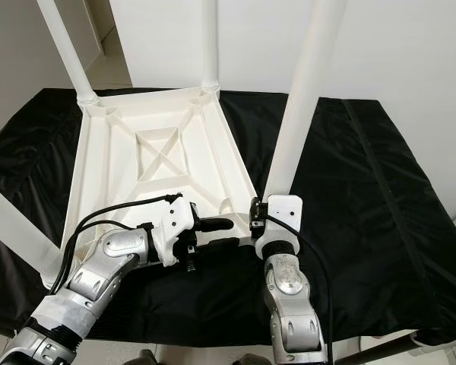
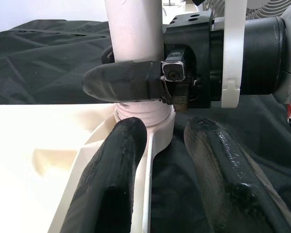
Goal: Building children table
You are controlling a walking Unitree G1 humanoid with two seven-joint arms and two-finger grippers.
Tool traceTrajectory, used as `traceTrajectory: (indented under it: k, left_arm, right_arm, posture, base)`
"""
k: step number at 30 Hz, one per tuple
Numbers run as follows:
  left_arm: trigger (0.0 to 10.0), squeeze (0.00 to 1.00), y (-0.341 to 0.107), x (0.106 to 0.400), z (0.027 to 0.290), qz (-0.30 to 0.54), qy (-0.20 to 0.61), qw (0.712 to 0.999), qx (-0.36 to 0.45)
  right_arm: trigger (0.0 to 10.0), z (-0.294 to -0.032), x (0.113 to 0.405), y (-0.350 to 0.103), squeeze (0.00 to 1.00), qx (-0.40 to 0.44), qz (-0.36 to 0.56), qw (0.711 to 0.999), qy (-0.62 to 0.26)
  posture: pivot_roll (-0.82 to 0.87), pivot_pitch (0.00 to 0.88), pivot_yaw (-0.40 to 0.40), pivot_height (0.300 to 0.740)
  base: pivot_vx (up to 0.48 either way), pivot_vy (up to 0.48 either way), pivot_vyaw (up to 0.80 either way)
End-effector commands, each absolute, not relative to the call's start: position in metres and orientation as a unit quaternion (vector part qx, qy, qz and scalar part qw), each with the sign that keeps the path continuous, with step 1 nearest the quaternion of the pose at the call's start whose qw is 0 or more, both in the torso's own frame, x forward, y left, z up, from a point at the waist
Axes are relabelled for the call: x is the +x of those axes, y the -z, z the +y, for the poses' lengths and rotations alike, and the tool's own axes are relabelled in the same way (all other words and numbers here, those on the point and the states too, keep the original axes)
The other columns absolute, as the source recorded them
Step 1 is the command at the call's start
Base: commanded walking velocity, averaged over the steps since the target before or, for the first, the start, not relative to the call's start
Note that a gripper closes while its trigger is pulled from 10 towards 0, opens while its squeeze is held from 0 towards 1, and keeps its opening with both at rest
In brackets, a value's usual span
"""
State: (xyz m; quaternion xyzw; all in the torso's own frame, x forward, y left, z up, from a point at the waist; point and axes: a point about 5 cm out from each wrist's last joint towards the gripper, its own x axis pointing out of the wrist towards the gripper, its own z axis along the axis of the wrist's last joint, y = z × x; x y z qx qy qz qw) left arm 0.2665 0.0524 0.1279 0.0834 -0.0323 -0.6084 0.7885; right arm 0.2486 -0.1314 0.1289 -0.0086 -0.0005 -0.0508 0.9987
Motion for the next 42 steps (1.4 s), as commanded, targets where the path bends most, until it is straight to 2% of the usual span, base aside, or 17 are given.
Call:
traceTrajectory:
  k: [1, 6, 7, 10, 17, 23, 24, 25, 33, 42]
  left_arm:
    - [10.0, 0.00, -0.127, 0.267, 0.054, -0.029, 0.620, 0.779, 0.090]
    - [10.0, 0.00, -0.127, 0.266, 0.053, -0.029, 0.621, 0.778, 0.089]
    - [10.0, 0.00, -0.128, 0.267, 0.052, -0.031, 0.622, 0.777, 0.090]
    - [10.0, 0.00, -0.128, 0.267, 0.052, -0.031, 0.622, 0.777, 0.090]
    - [10.0, 0.00, -0.128, 0.267, 0.052, -0.034, 0.619, 0.779, 0.090]
    - [10.0, 0.00, -0.128, 0.267, 0.052, -0.033, 0.619, 0.779, 0.090]
    - [10.0, 0.00, -0.128, 0.267, 0.053, -0.033, 0.619, 0.779, 0.091]
    - [10.0, 0.00, -0.128, 0.267, 0.053, -0.032, 0.621, 0.778, 0.095]
    - [10.0, 0.00, -0.127, 0.267, 0.053, -0.033, 0.623, 0.775, 0.101]
    - [10.0, 0.00, -0.128, 0.267, 0.050, -0.035, 0.628, 0.771, 0.100]
  right_arm:
    - [10.0, -0.128, 0.246, -0.124, 0.00, 0.013, 0.017, 0.997, 0.075]
    - [10.0, -0.130, 0.246, -0.125, 0.00, 0.011, 0.018, 0.996, 0.082]
    - [10.0, -0.132, 0.245, -0.128, 1.00, 0.012, 0.010, 0.997, 0.073]
    - [10.0, -0.132, 0.245, -0.128, 1.00, 0.012, 0.010, 0.997, 0.073]
    - [10.0, -0.152, 0.233, -0.131, 1.00, -0.016, -0.009, 0.998, 0.061]
    - [10.0, -0.153, 0.232, -0.130, 1.00, -0.014, -0.011, 0.998, 0.059]
    - [10.0, -0.153, 0.231, -0.132, 0.75, -0.009, -0.019, 0.999, 0.038]
    - [10.0, -0.153, 0.230, -0.132, 0.00, -0.007, -0.024, 1.000, 0.016]
    - [10.0, -0.149, 0.226, -0.134, 0.00, -0.021, -0.037, 0.997, -0.069]
    - [10.0, -0.158, 0.226, -0.127, 0.00, -0.040, -0.023, 0.987, -0.152]
  posture:
    - [-0.07, 0.000, 0.023, 0.740]
    - [-0.08, 0.000, 0.025, 0.740]
    - [-0.08, 0.000, 0.024, 0.740]
    - [-0.08, 0.000, 0.024, 0.740]
    - [-0.08, 0.000, 0.017, 0.740]
    - [-0.08, 0.000, 0.019, 0.740]
    - [-0.08, 0.000, 0.023, 0.740]
    - [-0.08, 0.000, 0.025, 0.740]
    - [-0.08, 0.000, 0.031, 0.740]
    - [-0.07, 0.000, 0.033, 0.740]
  base:
    - [0.000, 0.000, 0.00]
    - [0.000, 0.000, 0.00]
    - [0.000, 0.000, 0.00]
    - [0.000, 0.000, 0.00]
    - [0.000, 0.000, 0.00]
    - [0.000, 0.000, 0.00]
    - [0.000, 0.000, 0.00]
    - [0.000, 0.000, 0.00]
    - [0.000, 0.000, 0.00]
    - [0.000, 0.000, 0.00]
